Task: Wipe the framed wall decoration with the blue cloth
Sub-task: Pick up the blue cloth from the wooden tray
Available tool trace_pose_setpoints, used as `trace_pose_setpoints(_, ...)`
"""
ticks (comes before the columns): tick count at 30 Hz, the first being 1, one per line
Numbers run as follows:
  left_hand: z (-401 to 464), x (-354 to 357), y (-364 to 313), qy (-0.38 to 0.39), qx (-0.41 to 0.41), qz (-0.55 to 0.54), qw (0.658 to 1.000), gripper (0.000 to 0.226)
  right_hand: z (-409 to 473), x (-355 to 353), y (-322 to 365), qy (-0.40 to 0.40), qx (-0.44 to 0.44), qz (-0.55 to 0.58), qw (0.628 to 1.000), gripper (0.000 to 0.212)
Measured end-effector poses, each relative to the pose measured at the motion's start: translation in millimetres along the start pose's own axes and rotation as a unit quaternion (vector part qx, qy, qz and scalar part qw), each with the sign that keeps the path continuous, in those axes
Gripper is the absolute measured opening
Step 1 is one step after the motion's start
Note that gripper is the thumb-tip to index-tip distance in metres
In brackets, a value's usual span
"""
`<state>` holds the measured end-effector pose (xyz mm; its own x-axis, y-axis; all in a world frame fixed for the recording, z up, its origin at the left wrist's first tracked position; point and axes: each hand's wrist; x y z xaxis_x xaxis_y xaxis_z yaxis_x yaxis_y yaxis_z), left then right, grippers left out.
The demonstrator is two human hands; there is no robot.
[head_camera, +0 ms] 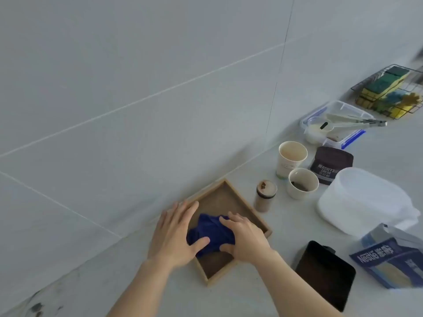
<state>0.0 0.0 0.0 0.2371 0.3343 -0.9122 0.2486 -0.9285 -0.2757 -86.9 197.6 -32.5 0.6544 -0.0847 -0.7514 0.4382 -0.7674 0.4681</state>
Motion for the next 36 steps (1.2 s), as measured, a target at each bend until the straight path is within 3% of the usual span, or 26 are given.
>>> trace_pose_setpoints(6,9.2,35.2,-3.9,0.069,-0.005,0.028,0.997,0.086,11.5,17.5,-7.5,-0.041,0.007,-0.015,0.999,0.065)
trace_pose_setpoints(13,11.1,43.6,-8.2,-0.016,-0.024,0.032,0.999,0.033,11.2,23.4,-5.1,-0.091,-0.003,-0.023,0.996,0.036)
trace_pose_setpoints(16,7.1,33.6,-7.1,-0.035,-0.028,0.022,0.999,0.022,5.7,18.8,0.3,-0.101,-0.009,-0.014,0.995,0.031)
trace_pose_setpoints(25,-32.0,-49.3,9.7,-0.152,-0.002,-0.010,0.988,0.009,-13.9,-31.1,63.8,-0.192,-0.075,-0.002,0.978,0.021)
trace_pose_setpoints(36,-163.9,-175.4,62.2,-0.267,-0.023,-0.001,0.963,0.007,-81.2,-83.8,226.0,-0.242,-0.159,-0.012,0.957,0.021)
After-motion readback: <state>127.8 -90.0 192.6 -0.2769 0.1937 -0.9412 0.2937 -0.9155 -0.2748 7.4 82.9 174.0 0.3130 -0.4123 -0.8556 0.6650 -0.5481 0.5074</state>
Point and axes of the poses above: each hand's wrist, its own z-axis towards the middle knuckle, its own x-axis out of the palm, y = z × x, and after that the axes turned 6 degrees about y, right-handed
